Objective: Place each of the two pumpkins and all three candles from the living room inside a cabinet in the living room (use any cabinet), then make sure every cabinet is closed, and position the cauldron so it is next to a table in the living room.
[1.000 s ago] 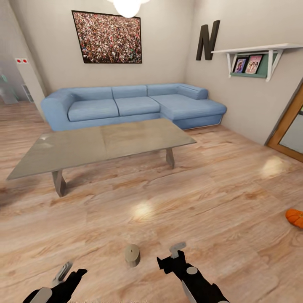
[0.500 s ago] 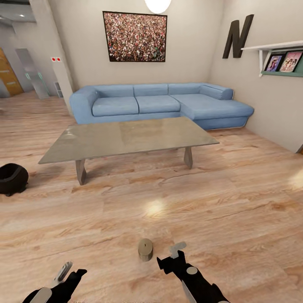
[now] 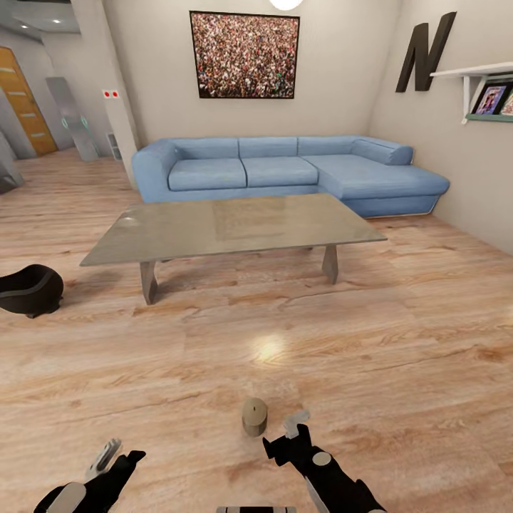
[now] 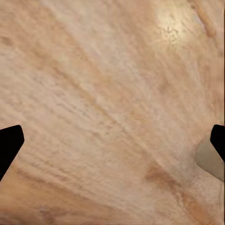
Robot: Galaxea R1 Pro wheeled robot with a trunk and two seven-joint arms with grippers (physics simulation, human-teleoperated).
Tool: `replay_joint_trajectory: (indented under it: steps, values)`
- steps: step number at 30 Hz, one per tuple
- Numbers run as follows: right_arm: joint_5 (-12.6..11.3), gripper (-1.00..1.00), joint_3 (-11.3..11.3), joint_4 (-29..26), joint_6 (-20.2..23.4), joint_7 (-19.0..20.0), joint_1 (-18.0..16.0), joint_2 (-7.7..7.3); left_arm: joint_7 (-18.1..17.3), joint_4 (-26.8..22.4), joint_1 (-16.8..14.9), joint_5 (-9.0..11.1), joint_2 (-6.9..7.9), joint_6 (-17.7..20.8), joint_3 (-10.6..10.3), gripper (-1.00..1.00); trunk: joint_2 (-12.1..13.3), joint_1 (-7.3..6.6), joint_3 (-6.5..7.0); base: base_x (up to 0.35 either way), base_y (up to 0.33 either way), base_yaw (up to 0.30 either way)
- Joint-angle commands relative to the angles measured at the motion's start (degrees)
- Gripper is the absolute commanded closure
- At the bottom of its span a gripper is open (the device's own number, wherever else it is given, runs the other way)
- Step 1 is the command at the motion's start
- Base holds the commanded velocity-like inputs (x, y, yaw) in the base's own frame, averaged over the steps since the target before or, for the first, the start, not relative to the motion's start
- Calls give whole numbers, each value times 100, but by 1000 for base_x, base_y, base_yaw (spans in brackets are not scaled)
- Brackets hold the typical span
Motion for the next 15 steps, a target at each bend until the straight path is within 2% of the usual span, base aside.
replay_joint_trajectory:
  steps: [1, 2, 3, 4, 6, 8, 10, 12, 14, 15]
  values:
    - [61, -100, -3, -8, -11, 1, -3, 3, 47, -101, -2, 65, 47, 17, -5, -100, -2, -1, -5, 0, 0, 0]
    - [43, -100, -7, -266, 16, -23, -3, -8, 53, -1124, -10, 94, 182, 35, 6, -100, -2, -1, -5, 0, 0, 0]
    - [39, -100, -12, -377, 33, -24, -3, -12, 53, -1247, -13, 98, 178, 36, 9, -100, -2, -1, -5, 0, 0, 0]
    - [29, -100, -9, -679, 533, -139, -69, 0, 35, -1782, -15, 110, 125, 44, 251, -100, -2, -1, -5, 0, 0, 0]
    - [19, -100, -9, -736, 1336, -330, -256, 62, 35, -2212, -15, 113, 123, 45, 319, -100, -2, -1, -5, 0, 0, 0]
    - [11, -100, -9, -754, 1833, -477, -516, 123, 35, -2604, -15, 118, 126, 46, 351, -100, -2, -1, -5, 0, 0, 0]
    - [-46, -100, -9, -753, 2182, -585, -771, 132, 36, -3012, -15, 223, 129, 46, 415, -100, -2, -1, -5, 0, 0, 0]
    - [-169, -100, -9, -737, 2482, -632, -963, 132, 32, -3299, -15, 429, 130, 46, 470, -100, -2, -1, -5, 0, 0, 0]
    - [-409, -100, -9, -716, 2985, -654, -1200, 132, 17, -3618, -15, 826, 144, 46, 510, -100, -2, -1, -5, 0, 0, 0]
    - [-608, -100, -7, -708, 3322, -662, -1326, 132, -28, -3808, -15, 1142, 151, 42, 534, -100, -2, -1, -5, 0, 0, 0]
